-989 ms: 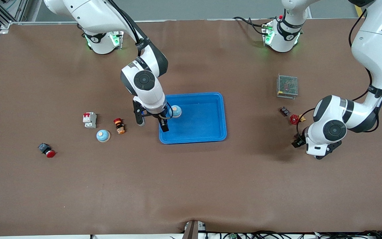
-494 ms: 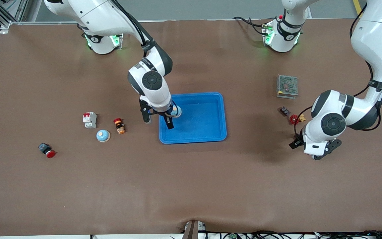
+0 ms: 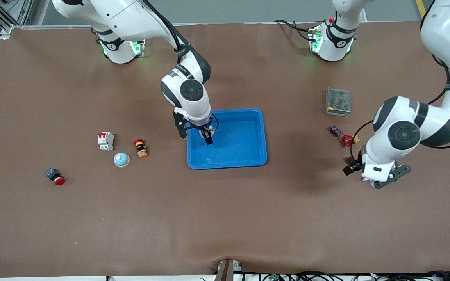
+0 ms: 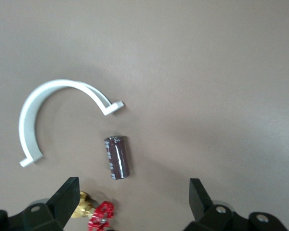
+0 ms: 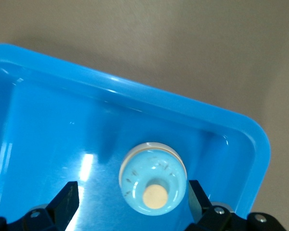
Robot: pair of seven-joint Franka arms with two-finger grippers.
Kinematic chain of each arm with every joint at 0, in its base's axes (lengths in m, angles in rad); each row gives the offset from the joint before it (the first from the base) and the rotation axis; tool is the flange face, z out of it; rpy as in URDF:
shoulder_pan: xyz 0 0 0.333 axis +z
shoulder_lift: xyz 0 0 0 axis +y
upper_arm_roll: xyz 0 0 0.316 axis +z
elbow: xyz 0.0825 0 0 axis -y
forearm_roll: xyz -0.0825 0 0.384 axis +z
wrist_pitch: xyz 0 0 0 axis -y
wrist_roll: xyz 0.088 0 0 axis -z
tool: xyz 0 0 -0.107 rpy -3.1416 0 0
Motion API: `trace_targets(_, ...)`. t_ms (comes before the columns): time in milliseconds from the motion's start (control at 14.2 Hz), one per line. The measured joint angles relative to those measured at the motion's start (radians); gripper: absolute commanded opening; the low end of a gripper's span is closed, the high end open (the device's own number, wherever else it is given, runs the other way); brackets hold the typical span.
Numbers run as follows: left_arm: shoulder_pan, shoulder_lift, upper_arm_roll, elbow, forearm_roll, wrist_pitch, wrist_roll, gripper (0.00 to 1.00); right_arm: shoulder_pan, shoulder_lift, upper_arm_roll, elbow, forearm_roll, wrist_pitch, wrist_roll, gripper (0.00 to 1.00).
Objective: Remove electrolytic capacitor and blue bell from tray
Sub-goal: 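Set the capacitor by the first one while the right gripper grasps the bell, then lift the bell with the right gripper while the left gripper retracts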
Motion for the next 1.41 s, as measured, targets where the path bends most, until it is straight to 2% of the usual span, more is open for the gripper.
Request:
trace_targets(282, 0.034, -0.009, -0.053, 0.089, -0.001, -0.112, 0.118, 1.00, 0.012, 0.007, 0.000, 0.000, 0.000, 0.000, 0.002, 1.00)
trace_targets(777, 0.033, -0.009, -0.115, 0.157, -0.001, -0.195, 0.148, 1.00, 0.012, 0.039, -0.003, 0.000, 0.001, 0.031, 0.002, 1.00)
trace_targets(918, 0.033, -0.009, -0.124, 0.175, -0.001, -0.217, 0.159, 1.00, 0.012, 0.047, -0.004, 0.000, 0.001, 0.044, 0.002, 0.72)
trace_targets(1130, 0.033, -0.010, -0.129, 0.181, -0.001, -0.229, 0.159, 1.00, 0.012, 0.047, -0.005, 0.002, 0.001, 0.048, -0.002, 0.42)
trace_targets(1271, 0.033, -0.011, -0.137, 0.183, -0.001, -0.229, 0.160, 1.00, 0.012, 0.047, -0.005, 0.003, 0.001, 0.048, -0.031, 0.16)
trace_targets(1412, 0.032, -0.012, -0.145, 0.190, -0.001, -0.230, 0.160, 1.00, 0.012, 0.047, -0.003, 0.003, 0.000, 0.049, -0.078, 0.00)
